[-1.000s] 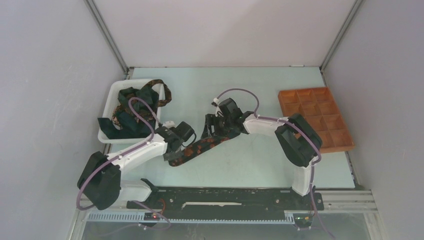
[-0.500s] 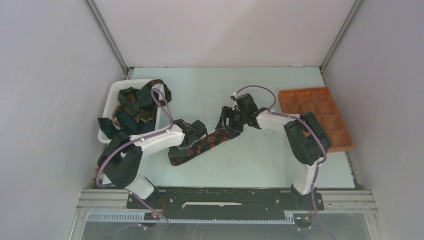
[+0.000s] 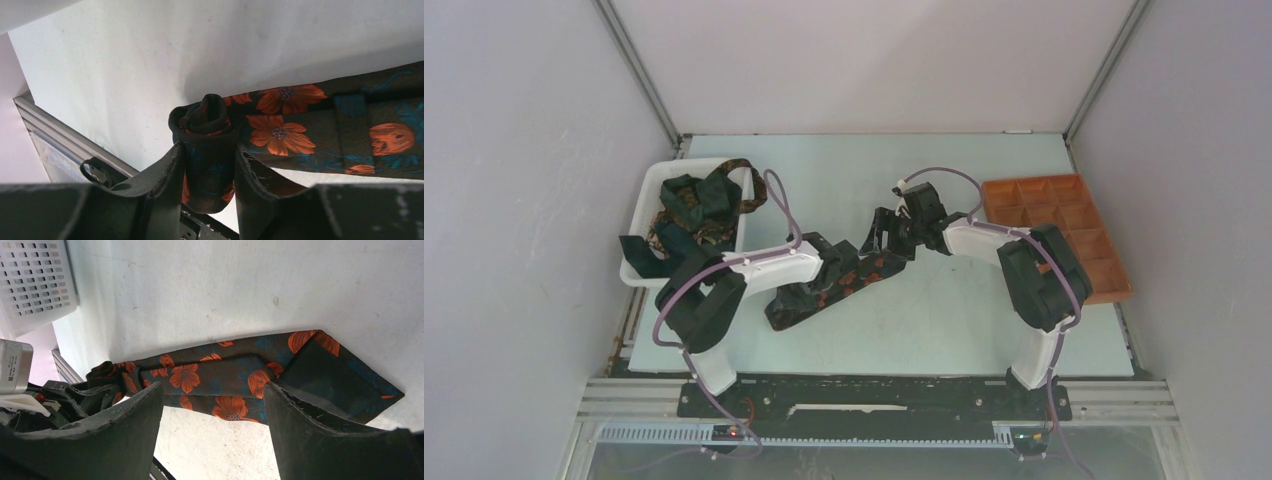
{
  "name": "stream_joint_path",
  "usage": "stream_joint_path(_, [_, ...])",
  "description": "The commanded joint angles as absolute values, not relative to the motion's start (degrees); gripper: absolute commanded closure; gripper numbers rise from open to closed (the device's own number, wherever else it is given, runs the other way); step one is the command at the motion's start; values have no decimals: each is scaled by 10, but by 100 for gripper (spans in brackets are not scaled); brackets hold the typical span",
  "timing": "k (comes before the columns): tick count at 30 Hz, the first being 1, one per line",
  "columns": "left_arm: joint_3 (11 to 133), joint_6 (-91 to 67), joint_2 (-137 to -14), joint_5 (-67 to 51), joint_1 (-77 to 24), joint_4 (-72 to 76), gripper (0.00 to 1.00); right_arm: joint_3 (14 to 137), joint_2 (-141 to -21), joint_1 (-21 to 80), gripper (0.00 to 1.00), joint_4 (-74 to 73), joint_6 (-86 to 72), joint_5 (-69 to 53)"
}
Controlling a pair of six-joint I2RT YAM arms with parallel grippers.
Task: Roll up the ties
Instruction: Roll the tie at the center of the board.
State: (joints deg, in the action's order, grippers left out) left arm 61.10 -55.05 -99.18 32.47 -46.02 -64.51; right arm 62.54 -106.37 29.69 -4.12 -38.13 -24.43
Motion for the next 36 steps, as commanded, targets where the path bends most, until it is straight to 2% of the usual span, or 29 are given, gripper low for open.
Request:
stream_joint_path(1, [643, -569, -1010, 324, -469, -631, 57, 624, -1041, 292, 24, -23, -375, -255])
stream_joint_path(9, [668, -570, -1024, 312, -474, -630, 49, 624, -1041, 290, 24, -23, -375, -259])
stream_joint_path(21, [639, -568, -982, 260, -476, -551, 47, 624, -1042, 288, 25, -22, -375, -265])
stream_joint_path(28, [627, -575, -957, 275, -476, -550, 45, 624, -1042, 290, 25, -21, -374, -265])
stream_joint_path(32, [620, -579, -923, 295, -476, -560, 40, 624, -1038, 291, 25, -21, -369, -264])
stream_joint_path(36, [605, -581, -872, 316, -478, -567, 29, 624, -1034, 290, 25, -26, -362, -259])
